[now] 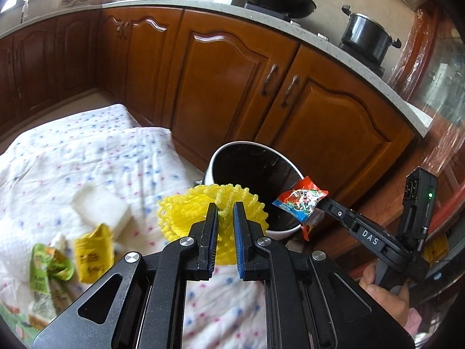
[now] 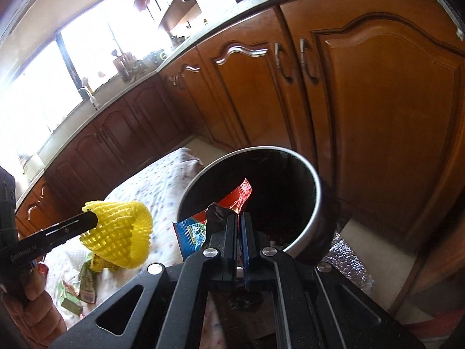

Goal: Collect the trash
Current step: 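Carry yellow net and wrapper over the bin and release both, then move both open tools back toward the remaining trash on the table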

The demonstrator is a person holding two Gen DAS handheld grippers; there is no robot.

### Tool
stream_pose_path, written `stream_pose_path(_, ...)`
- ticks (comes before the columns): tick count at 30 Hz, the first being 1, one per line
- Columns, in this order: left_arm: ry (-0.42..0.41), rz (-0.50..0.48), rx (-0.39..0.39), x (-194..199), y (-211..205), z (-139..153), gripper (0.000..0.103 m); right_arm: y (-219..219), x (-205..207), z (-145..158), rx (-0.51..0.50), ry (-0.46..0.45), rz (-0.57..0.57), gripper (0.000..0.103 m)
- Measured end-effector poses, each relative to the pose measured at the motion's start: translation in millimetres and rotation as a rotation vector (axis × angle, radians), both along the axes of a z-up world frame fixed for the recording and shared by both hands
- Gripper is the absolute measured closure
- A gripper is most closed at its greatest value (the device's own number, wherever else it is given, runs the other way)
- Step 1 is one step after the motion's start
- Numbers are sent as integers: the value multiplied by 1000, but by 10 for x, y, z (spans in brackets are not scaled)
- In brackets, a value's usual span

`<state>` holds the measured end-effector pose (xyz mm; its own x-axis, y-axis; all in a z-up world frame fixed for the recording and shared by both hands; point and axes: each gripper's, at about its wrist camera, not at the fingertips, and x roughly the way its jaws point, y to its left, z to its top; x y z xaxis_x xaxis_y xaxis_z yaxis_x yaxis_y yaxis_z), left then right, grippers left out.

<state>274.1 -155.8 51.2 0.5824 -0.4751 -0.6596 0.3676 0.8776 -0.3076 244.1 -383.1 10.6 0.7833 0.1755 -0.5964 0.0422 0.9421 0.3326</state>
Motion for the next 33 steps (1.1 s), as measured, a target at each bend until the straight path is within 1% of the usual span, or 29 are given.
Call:
stream_pose_path(6,-9,-17,45,214,-322,13,94,-156,108,-37,-16,18,-17,100)
stream_pose_path(18,26,-44,106,559,-776,-218,93,-281,361,-135,-58,84,-19,99)
stream_pose_path(21,46,-43,110,643,-837,-260,93,-291,410,-149,-60,94,-16,98)
stream_pose_path(23,61,-45,104,699,-879,-276,93,-278,431,-148,-65,97,-15,95)
stream_pose_path(26,66,-50,105,744,-919,-281,93,-268,477,-151,-57,107,-2,94)
stream_pose_path(28,62,-54,113,729,-933,-288,91,-254,487,-177,-63,116,-2,89)
stream_pose_path(29,67,-59,117,718,-933,-298,89,-247,484,-183,-65,119,-3,87)
stream_pose_path(31,80,-58,124,722,-926,-322,78,-266,479,-190,-58,120,-6,77)
stream_pose_path(32,91,-50,129,737,-915,-337,59,-267,456,-185,-58,118,-12,74)
stream_pose_path(33,96,-40,123,735,-883,-346,48,-269,441,-175,-58,115,-14,67)
